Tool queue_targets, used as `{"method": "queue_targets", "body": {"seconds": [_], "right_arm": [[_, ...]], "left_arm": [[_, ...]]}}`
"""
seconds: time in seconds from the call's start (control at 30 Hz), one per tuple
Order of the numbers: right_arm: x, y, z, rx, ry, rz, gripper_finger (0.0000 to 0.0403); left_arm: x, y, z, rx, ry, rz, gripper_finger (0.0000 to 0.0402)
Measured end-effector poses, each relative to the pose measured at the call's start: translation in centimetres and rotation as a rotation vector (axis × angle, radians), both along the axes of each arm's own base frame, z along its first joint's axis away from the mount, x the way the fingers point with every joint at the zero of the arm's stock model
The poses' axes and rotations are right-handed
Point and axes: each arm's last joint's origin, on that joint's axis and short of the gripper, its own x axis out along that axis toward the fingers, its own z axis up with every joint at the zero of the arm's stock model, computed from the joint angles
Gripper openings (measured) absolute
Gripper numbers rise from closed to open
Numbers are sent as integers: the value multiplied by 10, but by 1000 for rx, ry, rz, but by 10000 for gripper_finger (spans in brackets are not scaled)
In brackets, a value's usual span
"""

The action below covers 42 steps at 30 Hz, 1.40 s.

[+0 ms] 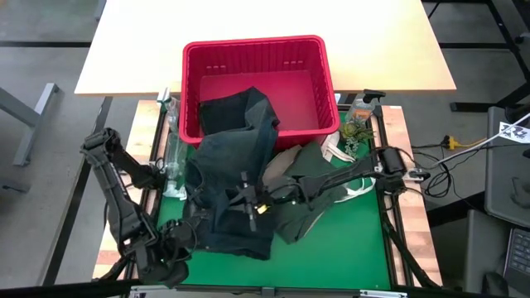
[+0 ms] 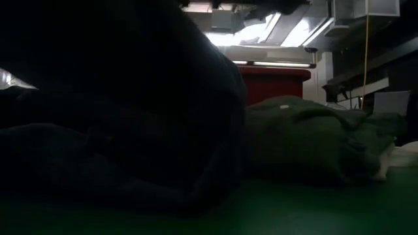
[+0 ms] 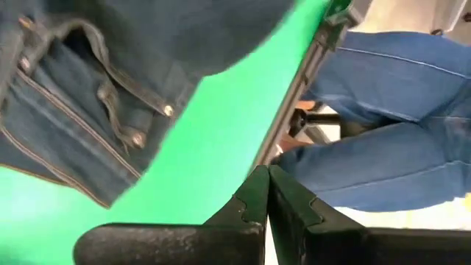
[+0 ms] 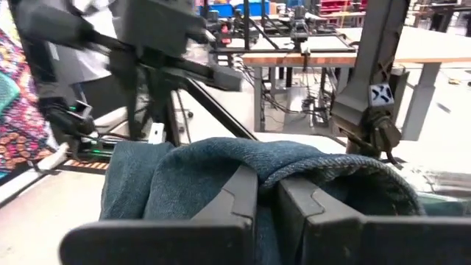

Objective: Fold laundry
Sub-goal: Fold the dark blue pants

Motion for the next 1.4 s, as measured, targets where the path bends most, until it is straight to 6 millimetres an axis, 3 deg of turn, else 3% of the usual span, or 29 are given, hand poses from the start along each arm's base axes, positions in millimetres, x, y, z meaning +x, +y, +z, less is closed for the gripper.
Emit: {"method": "queue_targets", "body": {"seconds": [0.17,0.3,0.43,1.03,1.4], "right_arm": [[26,4,-15,-1,6,-1,24],[35,2,-19,-6,38,-6,24],[36,-2,-22,-11,71,-16,24],[36,-2,-23,-11,89,10,24],[36,-2,-24,-11,90,11,24]], "left_arm": [[-1,-3,1,-42,-43,109,3],[2,-3,2,-68,-79,203,3],[6,1,2,-53,-75,216,9],[10,5,0,-45,-42,225,111],[19,-11,-31,54,81,98,196]]}}
